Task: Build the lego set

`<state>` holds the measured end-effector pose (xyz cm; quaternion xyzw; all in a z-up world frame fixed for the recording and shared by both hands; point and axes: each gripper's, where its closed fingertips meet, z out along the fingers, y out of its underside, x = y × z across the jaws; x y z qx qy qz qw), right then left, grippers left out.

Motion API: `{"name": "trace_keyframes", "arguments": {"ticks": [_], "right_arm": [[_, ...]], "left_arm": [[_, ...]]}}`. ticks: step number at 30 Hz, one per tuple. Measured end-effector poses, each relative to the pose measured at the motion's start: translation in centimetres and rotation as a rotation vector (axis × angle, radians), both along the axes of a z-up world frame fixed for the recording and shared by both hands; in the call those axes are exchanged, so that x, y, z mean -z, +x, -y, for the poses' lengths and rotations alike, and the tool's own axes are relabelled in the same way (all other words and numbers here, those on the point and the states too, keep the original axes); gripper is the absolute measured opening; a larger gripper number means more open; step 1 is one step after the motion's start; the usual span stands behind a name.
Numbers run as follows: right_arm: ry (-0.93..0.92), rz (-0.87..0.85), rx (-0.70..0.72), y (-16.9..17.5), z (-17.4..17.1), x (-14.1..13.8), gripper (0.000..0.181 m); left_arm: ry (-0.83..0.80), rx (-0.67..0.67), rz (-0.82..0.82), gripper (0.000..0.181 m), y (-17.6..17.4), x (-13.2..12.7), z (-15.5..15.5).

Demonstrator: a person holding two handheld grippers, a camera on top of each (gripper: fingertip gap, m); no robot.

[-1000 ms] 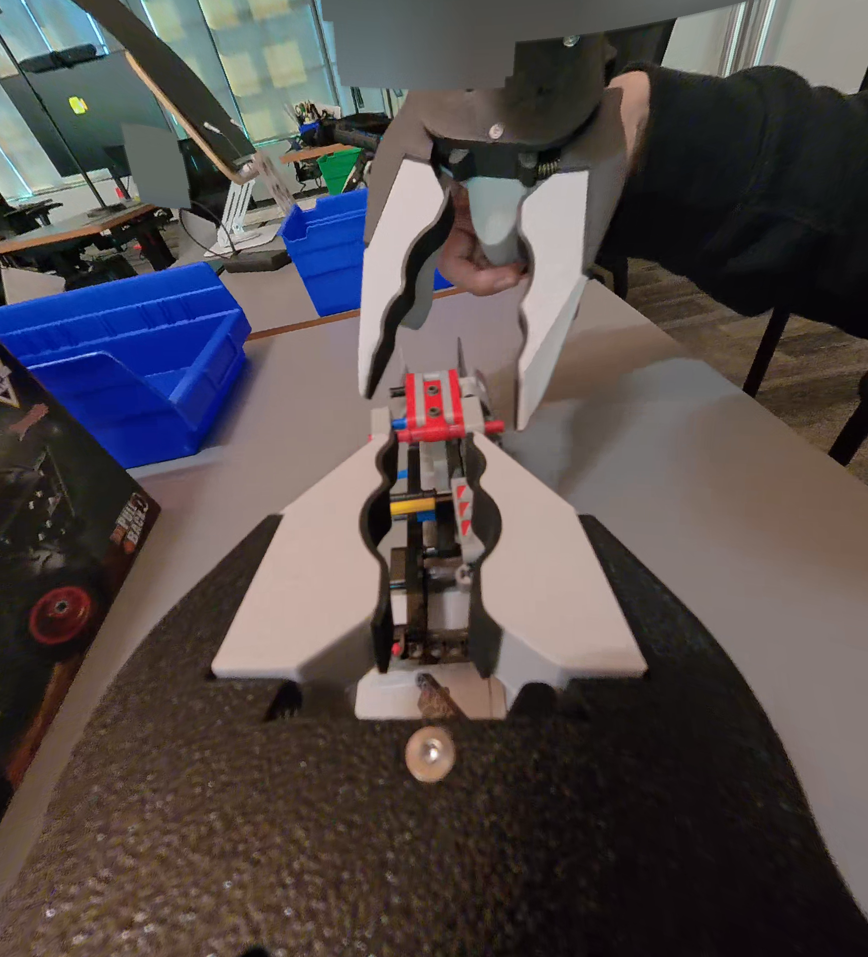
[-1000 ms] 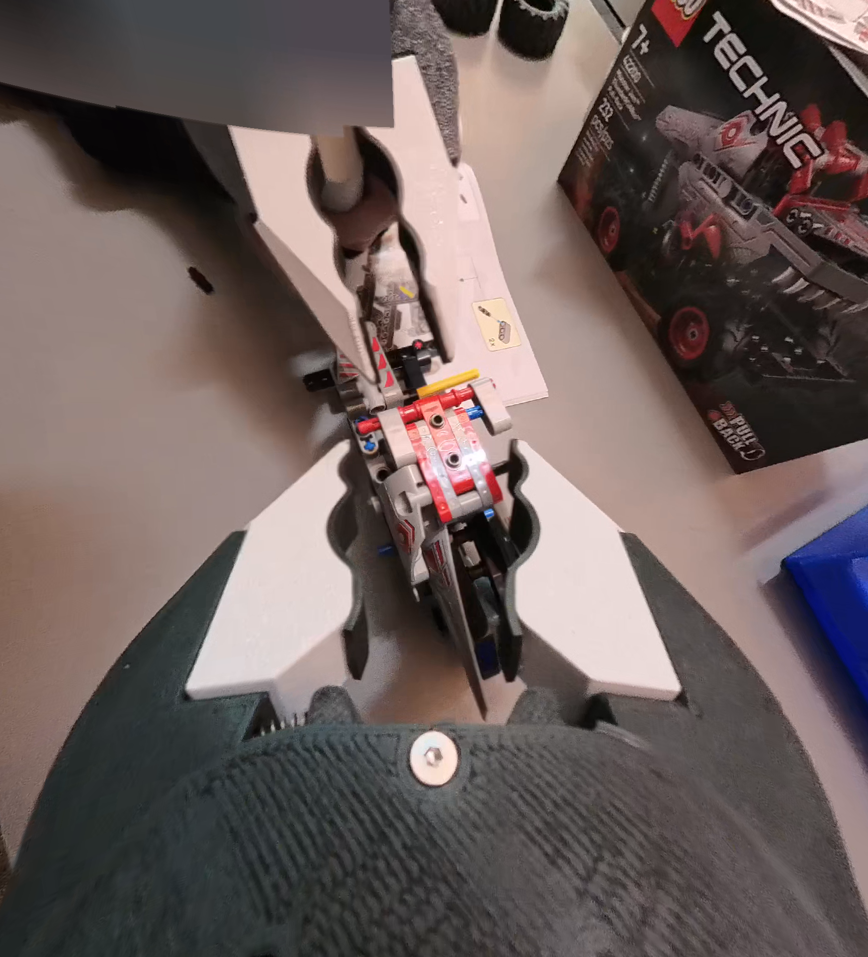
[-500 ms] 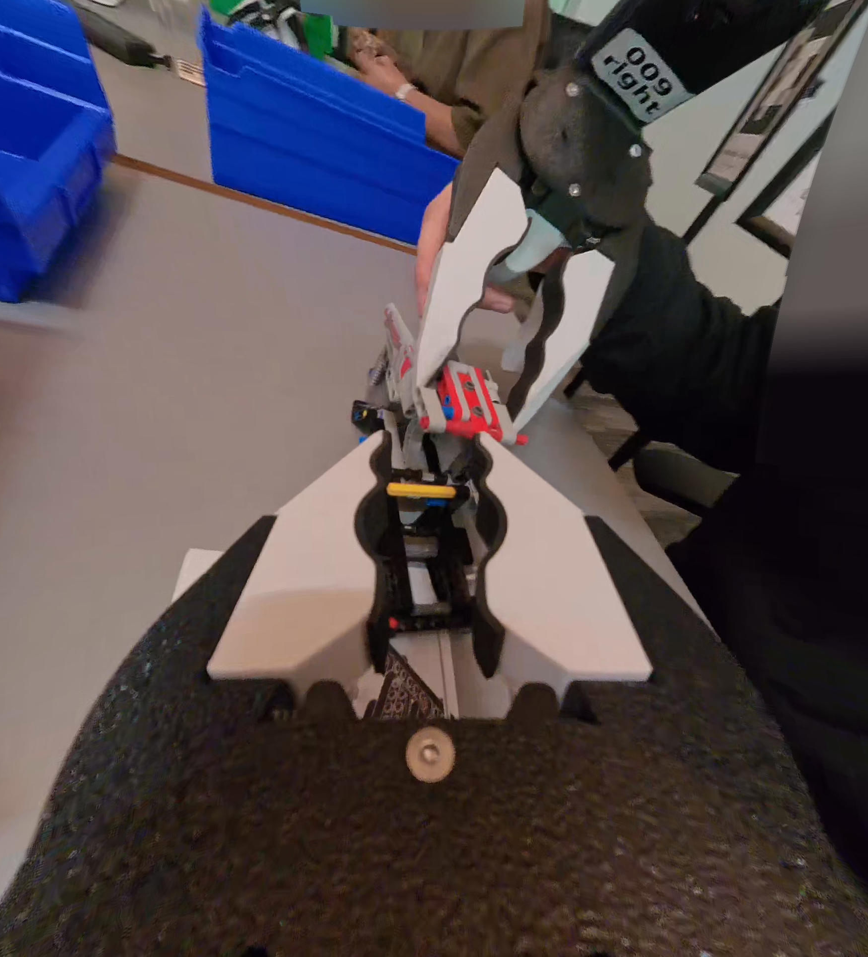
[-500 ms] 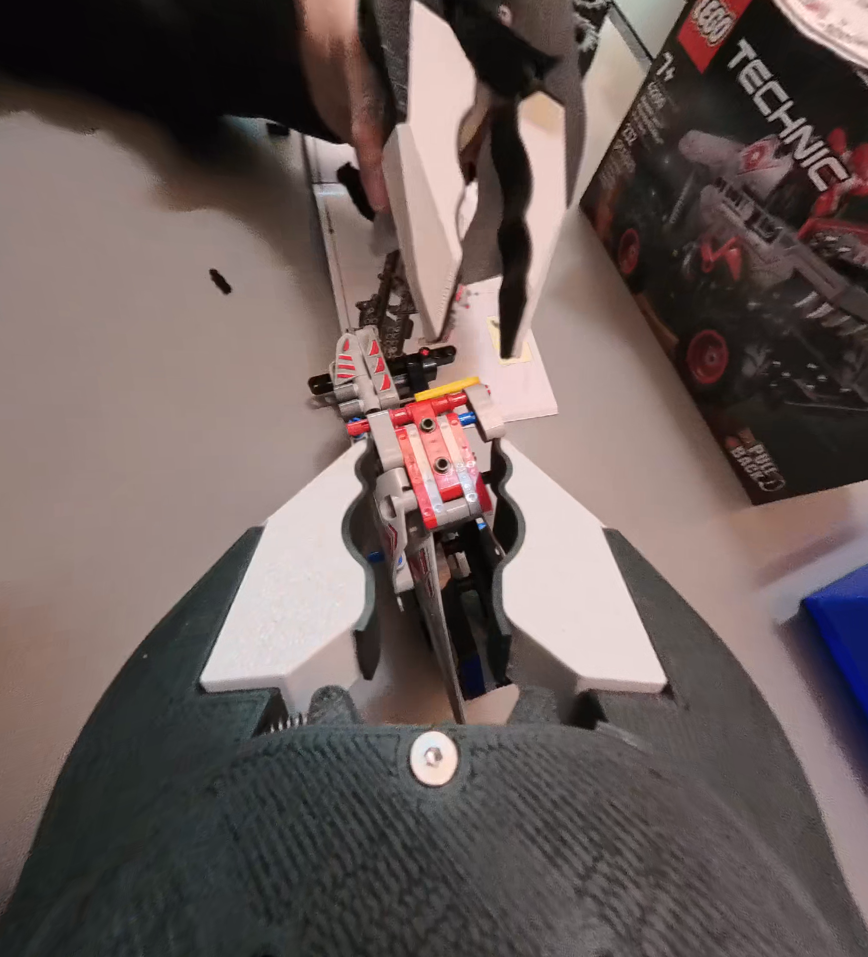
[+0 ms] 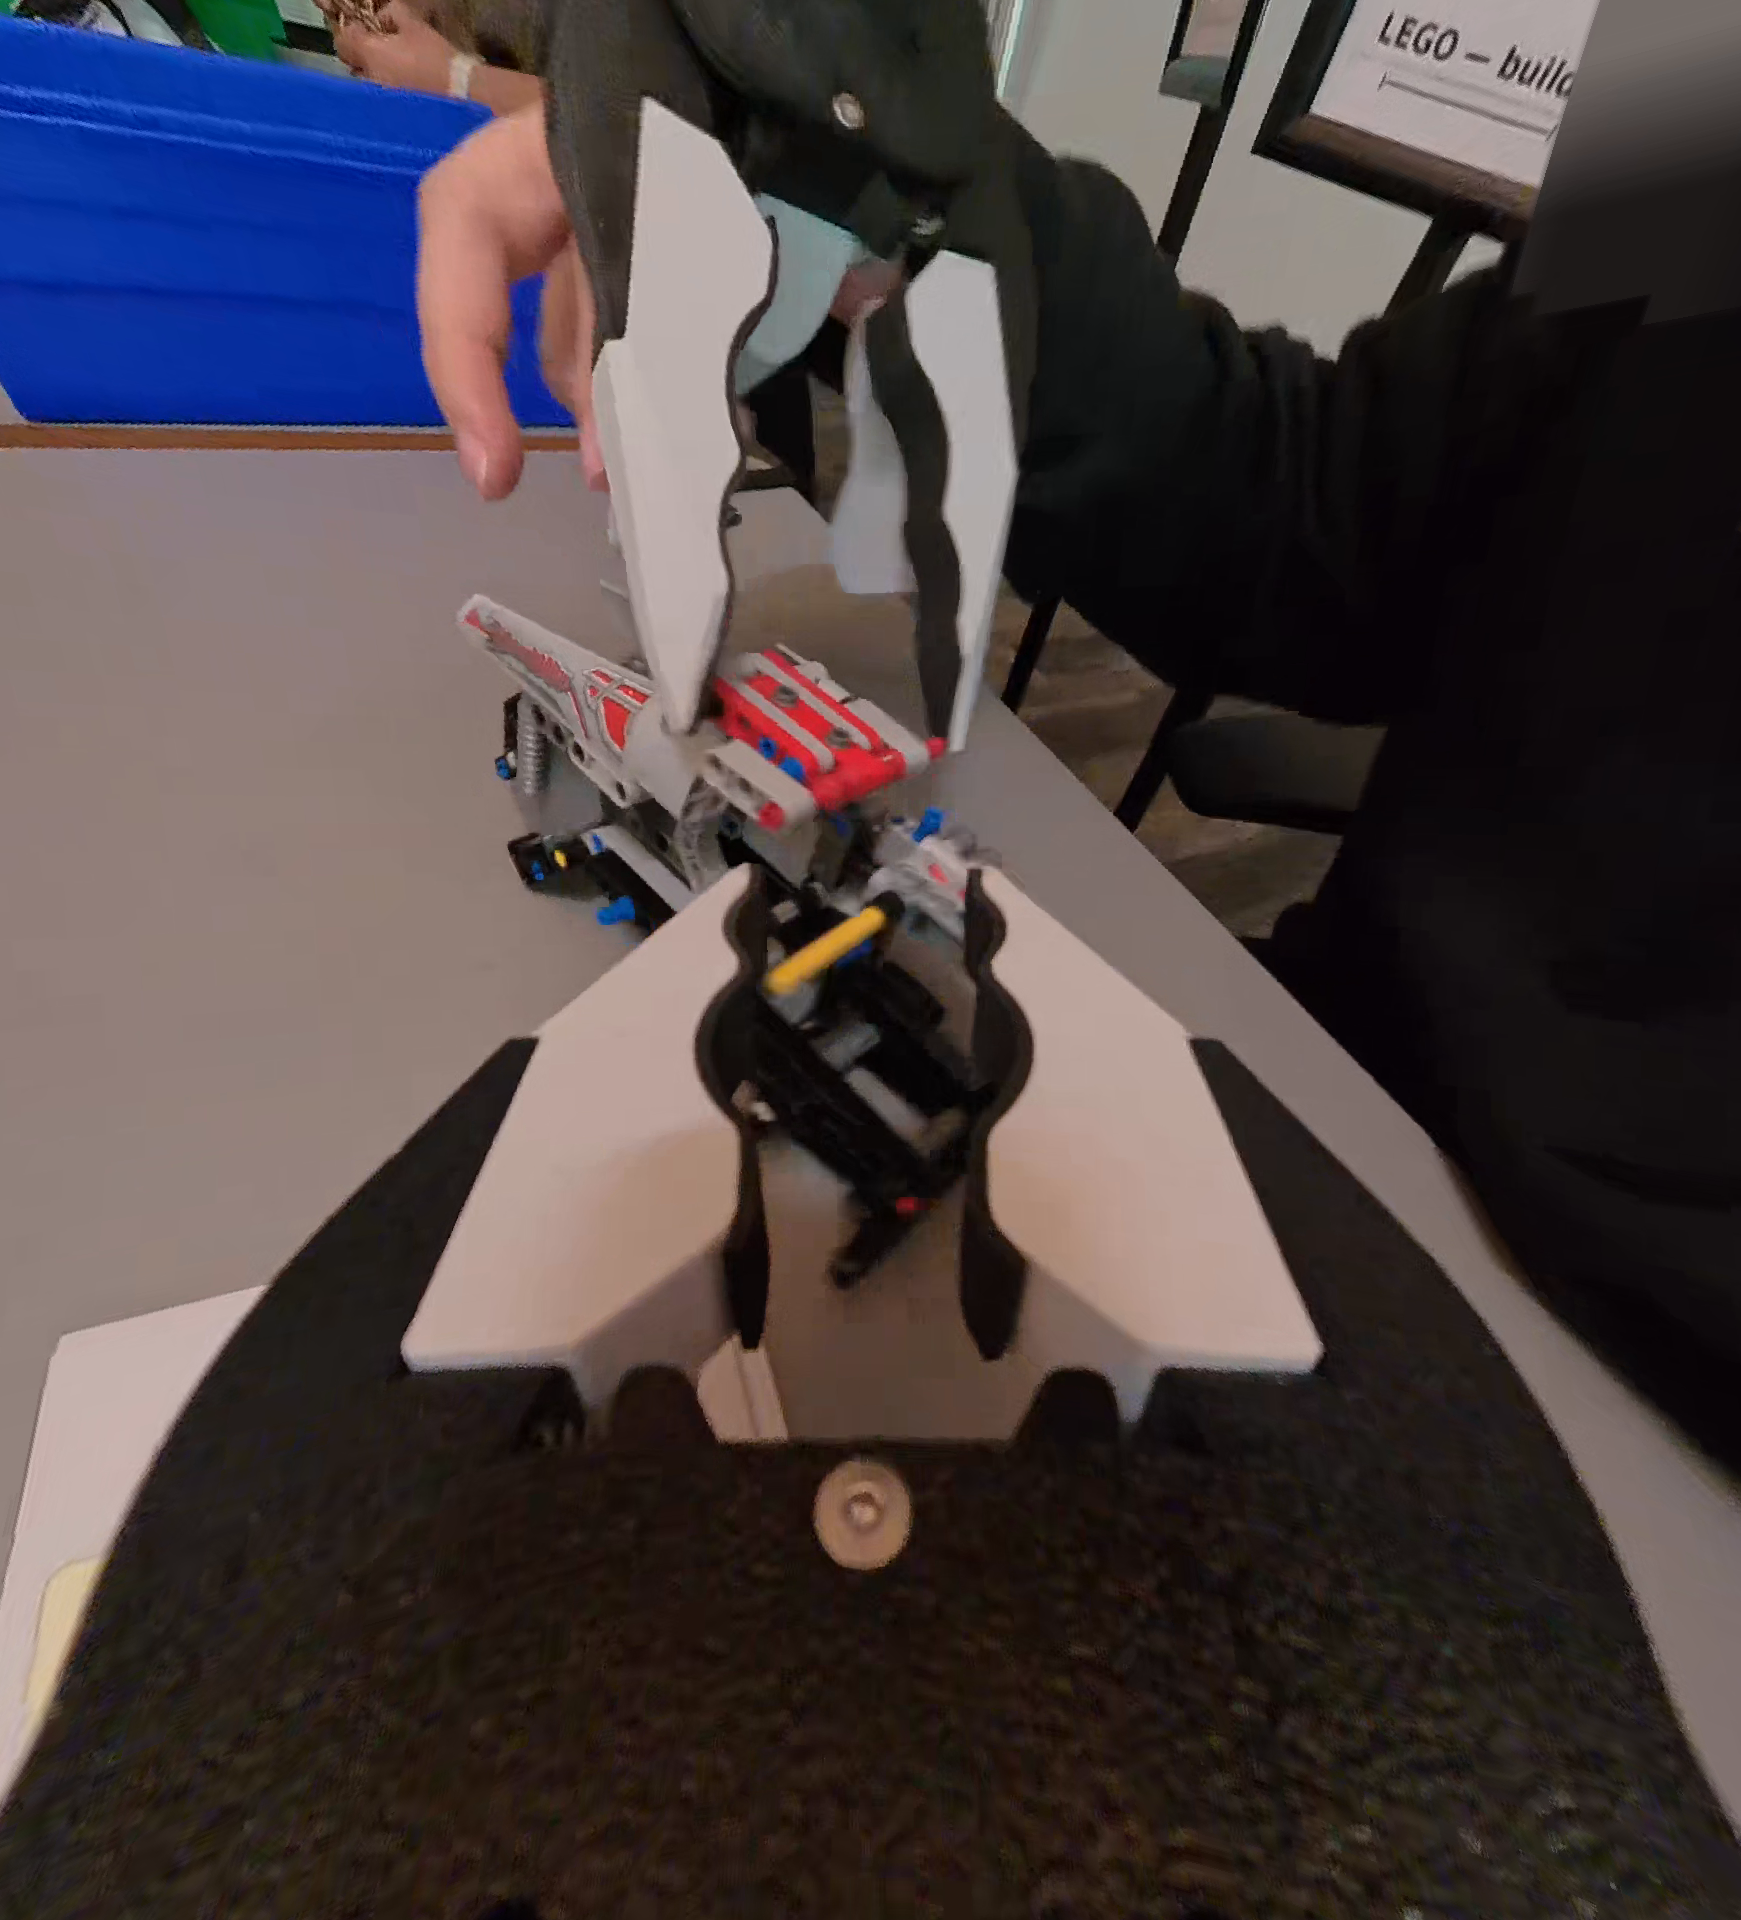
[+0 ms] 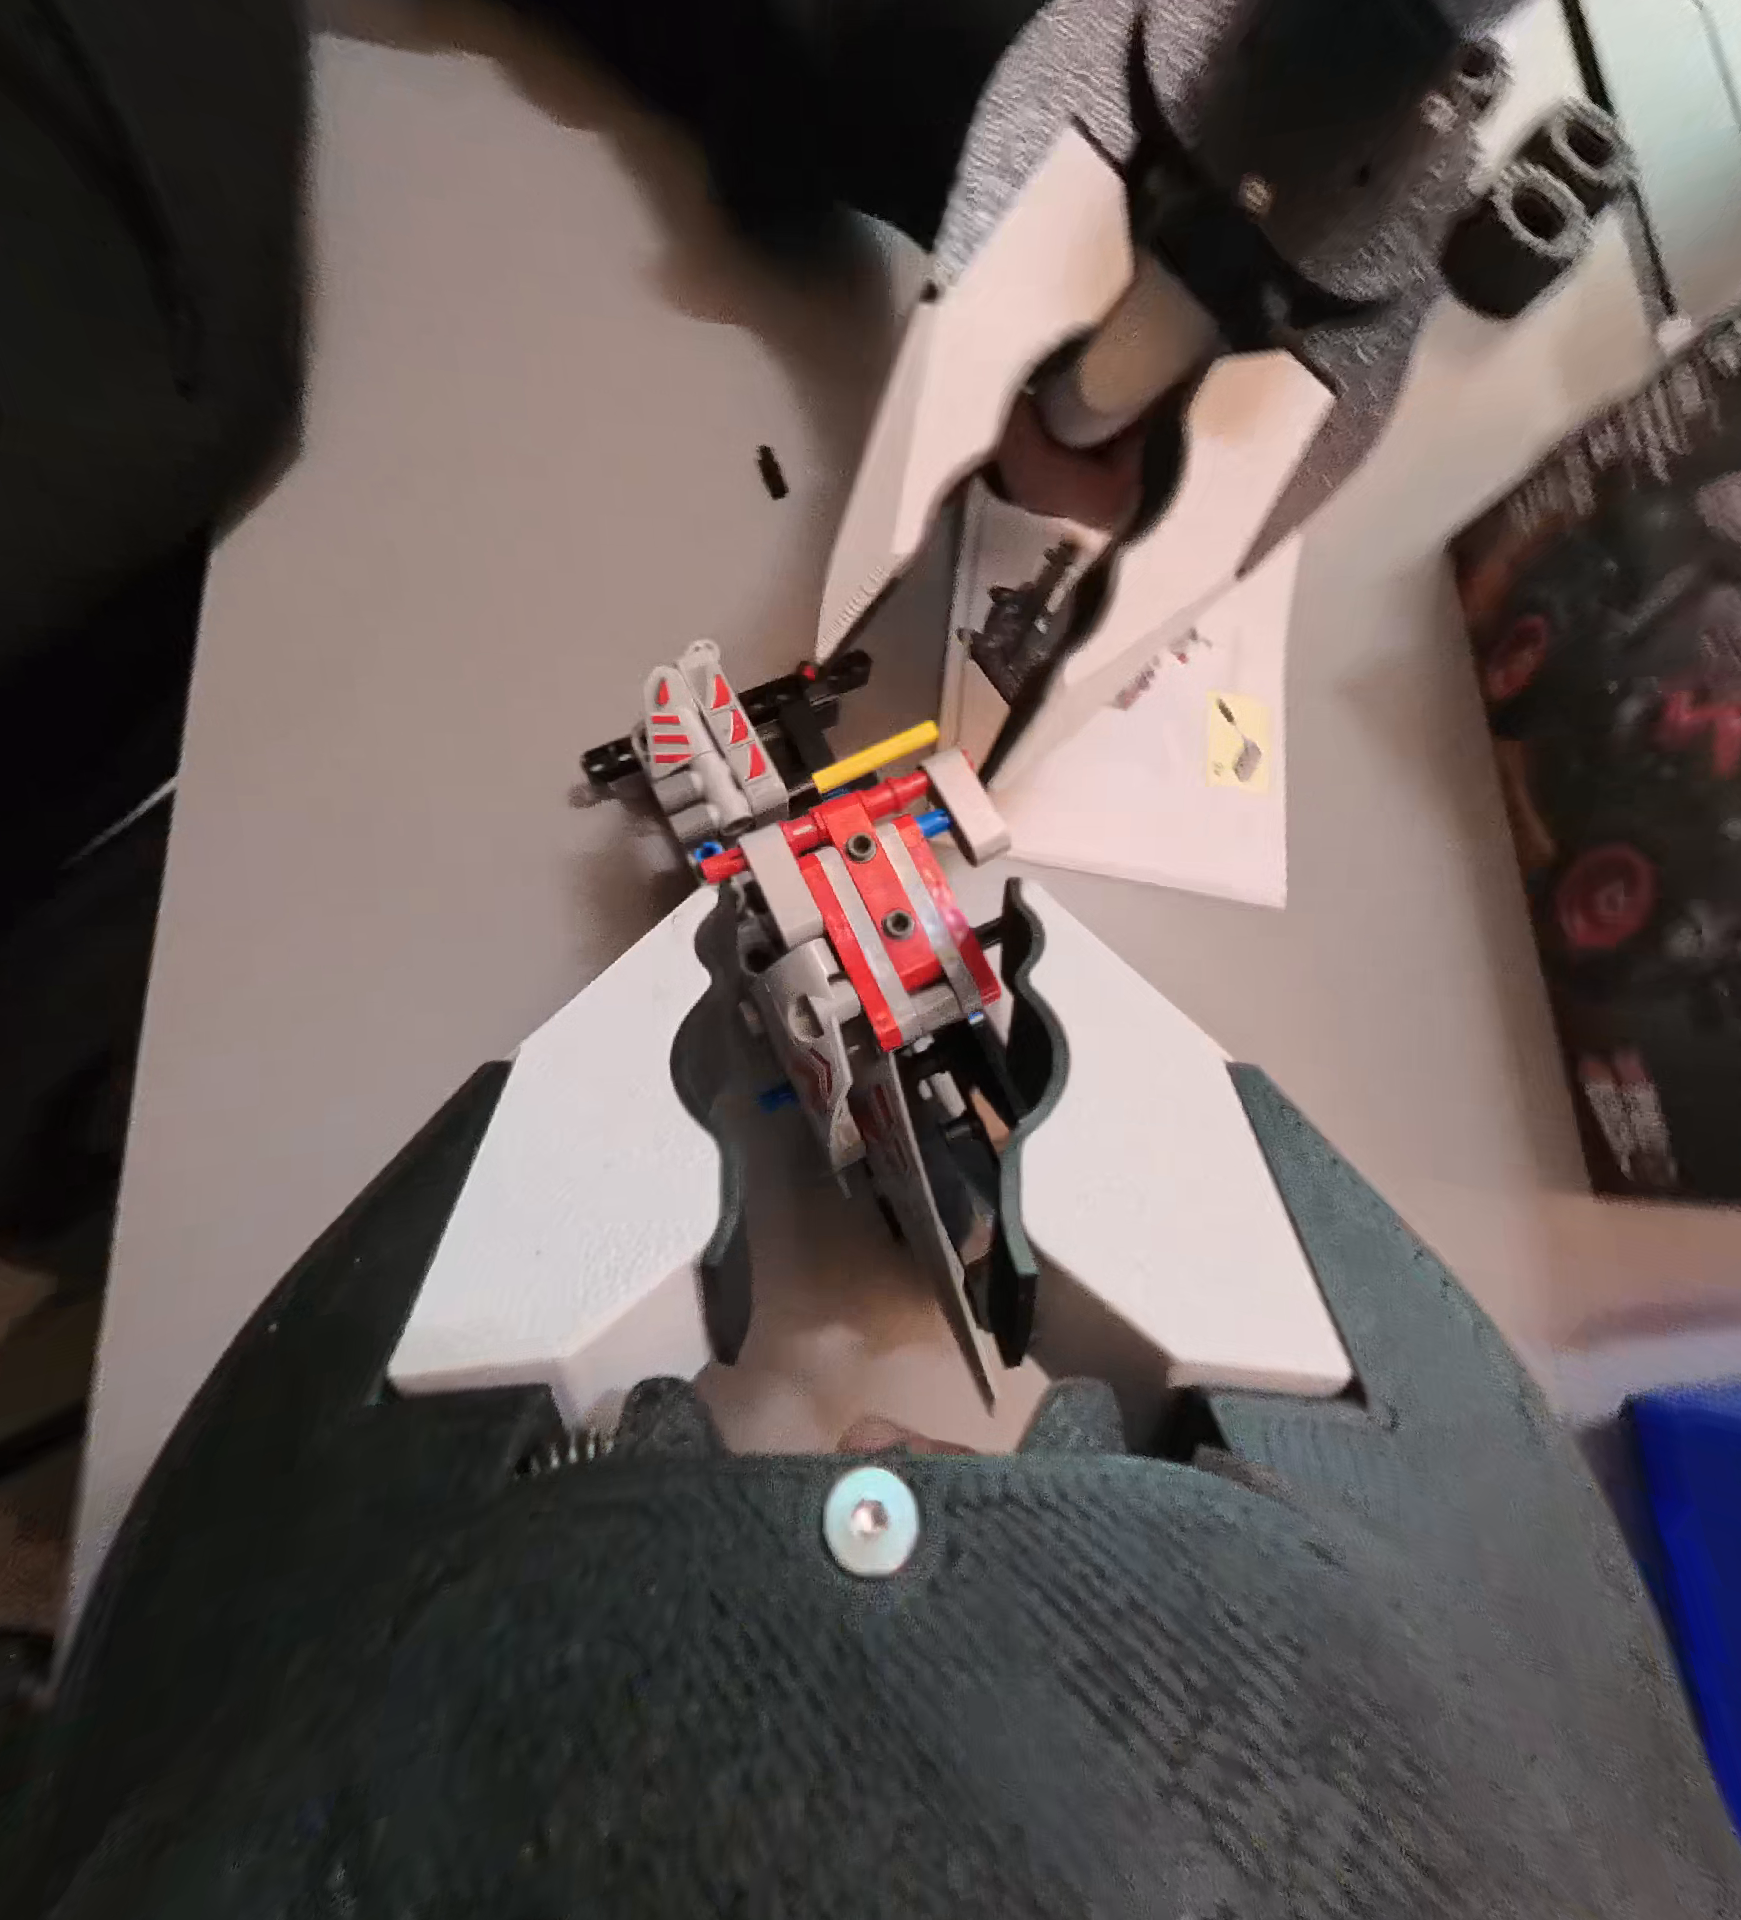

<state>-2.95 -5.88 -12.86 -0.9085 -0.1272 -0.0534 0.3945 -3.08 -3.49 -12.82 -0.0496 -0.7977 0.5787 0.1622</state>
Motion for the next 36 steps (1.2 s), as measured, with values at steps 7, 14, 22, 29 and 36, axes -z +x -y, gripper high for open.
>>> {"name": "trace_keyframes", "arguments": {"ticks": [7,14,22,29,36], "right_arm": [[0.138,-0.026,0.644,1.4,2.9,0.4,0.095],[0.409,-0.127,0.953,2.1,0.7,-0.2,0.076],[0.333,0.007,0.818,0.2,0.2,0.6,0.063],[0.184,-0.080,0.515,-5.5,-0.1,2.4,0.050],[0.227,-0.071,0.585,-4.5,-0.9,3.9,0.053]], "left_arm": [[-0.017,-0.137,-0.115,0.035,3.0,0.0,0.9],[-0.020,-0.151,-0.204,0.029,1.5,0.4,2.3],[-0.089,-0.182,-0.166,0.018,-2.0,-0.7,1.8],[0.016,-0.126,0.005,0.025,-5.9,1.3,0.9],[0.099,-0.128,0.128,0.024,-6.2,2.7,-0.4]]}}
